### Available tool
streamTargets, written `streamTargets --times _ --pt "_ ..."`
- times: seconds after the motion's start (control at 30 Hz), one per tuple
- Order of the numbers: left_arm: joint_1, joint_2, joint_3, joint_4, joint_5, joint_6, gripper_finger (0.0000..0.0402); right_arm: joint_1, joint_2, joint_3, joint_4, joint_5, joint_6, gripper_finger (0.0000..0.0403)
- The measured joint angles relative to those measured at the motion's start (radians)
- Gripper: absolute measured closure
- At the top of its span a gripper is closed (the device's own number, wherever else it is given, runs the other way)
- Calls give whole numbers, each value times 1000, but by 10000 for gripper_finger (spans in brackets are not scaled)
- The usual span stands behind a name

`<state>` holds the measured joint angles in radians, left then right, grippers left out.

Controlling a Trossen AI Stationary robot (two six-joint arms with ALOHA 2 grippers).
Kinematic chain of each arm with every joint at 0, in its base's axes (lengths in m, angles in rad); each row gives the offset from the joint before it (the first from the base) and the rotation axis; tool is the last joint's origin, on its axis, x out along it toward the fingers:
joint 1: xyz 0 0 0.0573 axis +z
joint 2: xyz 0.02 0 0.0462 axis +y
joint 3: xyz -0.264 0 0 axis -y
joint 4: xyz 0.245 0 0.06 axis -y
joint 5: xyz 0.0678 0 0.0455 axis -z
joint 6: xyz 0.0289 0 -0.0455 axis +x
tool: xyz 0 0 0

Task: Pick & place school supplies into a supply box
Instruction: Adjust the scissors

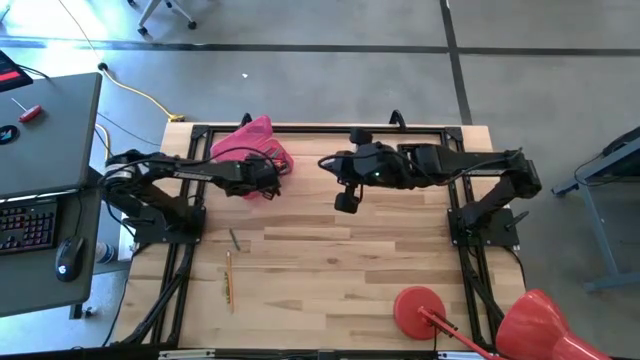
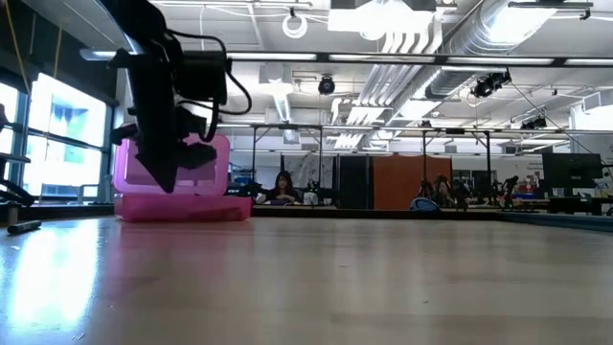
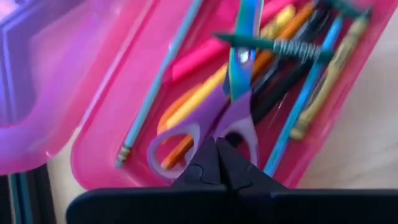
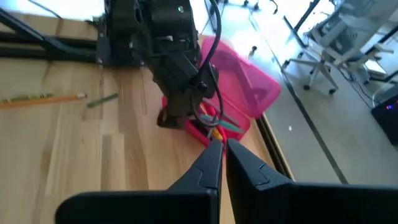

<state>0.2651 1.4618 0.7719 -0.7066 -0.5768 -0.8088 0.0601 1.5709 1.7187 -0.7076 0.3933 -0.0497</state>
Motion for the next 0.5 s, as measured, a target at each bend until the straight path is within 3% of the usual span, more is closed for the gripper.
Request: streamTargets --times 0.5 --pt "-3 81 1 -115 48 -2 392 0 8 0 -26 9 9 403"
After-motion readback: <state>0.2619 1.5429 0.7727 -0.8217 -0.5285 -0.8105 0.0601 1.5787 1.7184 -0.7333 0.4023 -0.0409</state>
